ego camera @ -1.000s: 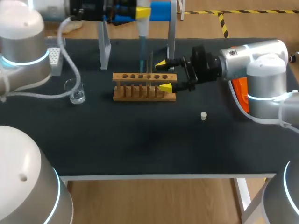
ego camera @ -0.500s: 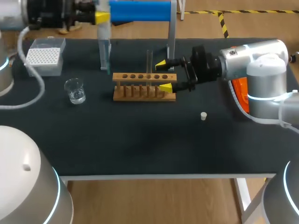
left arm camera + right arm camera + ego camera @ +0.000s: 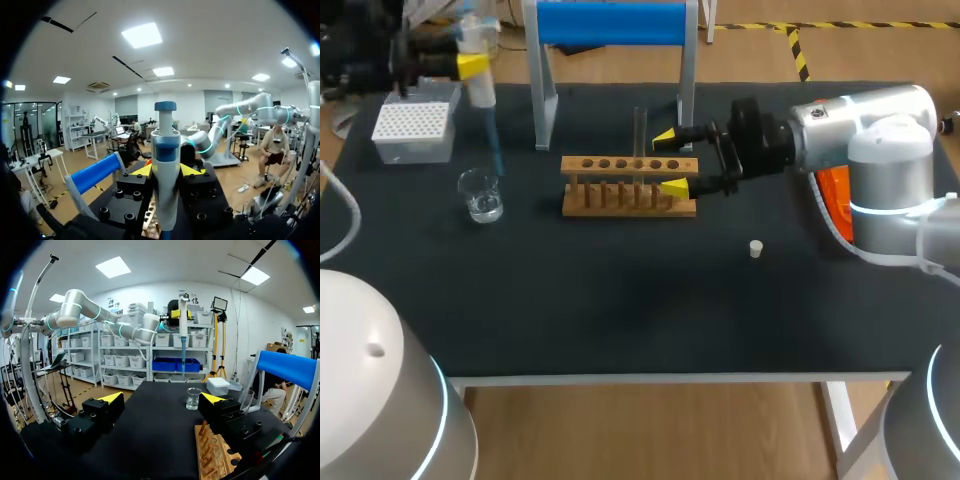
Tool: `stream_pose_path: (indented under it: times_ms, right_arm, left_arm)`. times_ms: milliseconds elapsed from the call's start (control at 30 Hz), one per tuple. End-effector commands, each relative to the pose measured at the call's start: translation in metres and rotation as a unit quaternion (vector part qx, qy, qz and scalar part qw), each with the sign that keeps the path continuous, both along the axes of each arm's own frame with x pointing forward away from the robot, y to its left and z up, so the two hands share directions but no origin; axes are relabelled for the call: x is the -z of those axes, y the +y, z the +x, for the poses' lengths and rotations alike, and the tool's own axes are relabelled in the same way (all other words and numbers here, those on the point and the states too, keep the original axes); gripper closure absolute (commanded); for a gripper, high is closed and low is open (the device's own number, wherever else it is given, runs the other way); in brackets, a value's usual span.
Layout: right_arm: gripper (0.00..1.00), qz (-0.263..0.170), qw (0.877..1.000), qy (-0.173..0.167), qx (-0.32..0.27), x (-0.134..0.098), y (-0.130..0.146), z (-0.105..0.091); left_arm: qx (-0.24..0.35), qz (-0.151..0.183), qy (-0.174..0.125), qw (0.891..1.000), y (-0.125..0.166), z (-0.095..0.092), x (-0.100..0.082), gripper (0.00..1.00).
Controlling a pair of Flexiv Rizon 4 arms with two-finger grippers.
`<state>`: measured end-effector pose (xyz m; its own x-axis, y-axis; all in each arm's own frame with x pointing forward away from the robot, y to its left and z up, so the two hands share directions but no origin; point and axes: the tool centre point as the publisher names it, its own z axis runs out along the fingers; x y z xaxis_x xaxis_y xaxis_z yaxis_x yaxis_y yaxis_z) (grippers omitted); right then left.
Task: Invert the test tube, pick up the pipette, mount the tip to pipette, aspirate from beaker and dispense into the tube, eject the tip, return the pipette, and cap with the stopper.
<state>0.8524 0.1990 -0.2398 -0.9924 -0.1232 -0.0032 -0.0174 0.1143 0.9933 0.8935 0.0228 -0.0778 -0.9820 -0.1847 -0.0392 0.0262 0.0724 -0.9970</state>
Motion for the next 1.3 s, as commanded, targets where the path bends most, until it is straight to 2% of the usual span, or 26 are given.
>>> stream_pose_path:
  times_ms: [33,267,633,1300]
  right_arm:
    - [0.00,-0.001,1.000,0.000,-0.001,0.000,-0.001,0.000]
    - [0.00,-0.001,1.000,0.000,-0.001,0.000,-0.001,0.000]
    - [0.00,-0.001,1.000,0.000,-0.001,0.000,-0.001,0.000]
    - [0.00,-0.001,1.000,0.000,-0.001,0.000,-0.001,0.000]
  left_arm:
    - [0.007,-0.003,0.001,1.000,0.018,0.006,0.009,1.00]
    - [0.003,-0.007,0.007,1.000,0.038,0.022,0.022,1.00]
    - [0.006,-0.007,0.003,1.000,0.051,0.047,0.028,1.00]
    - [0.002,-0.004,0.006,1.000,0.053,0.049,0.029,1.00]
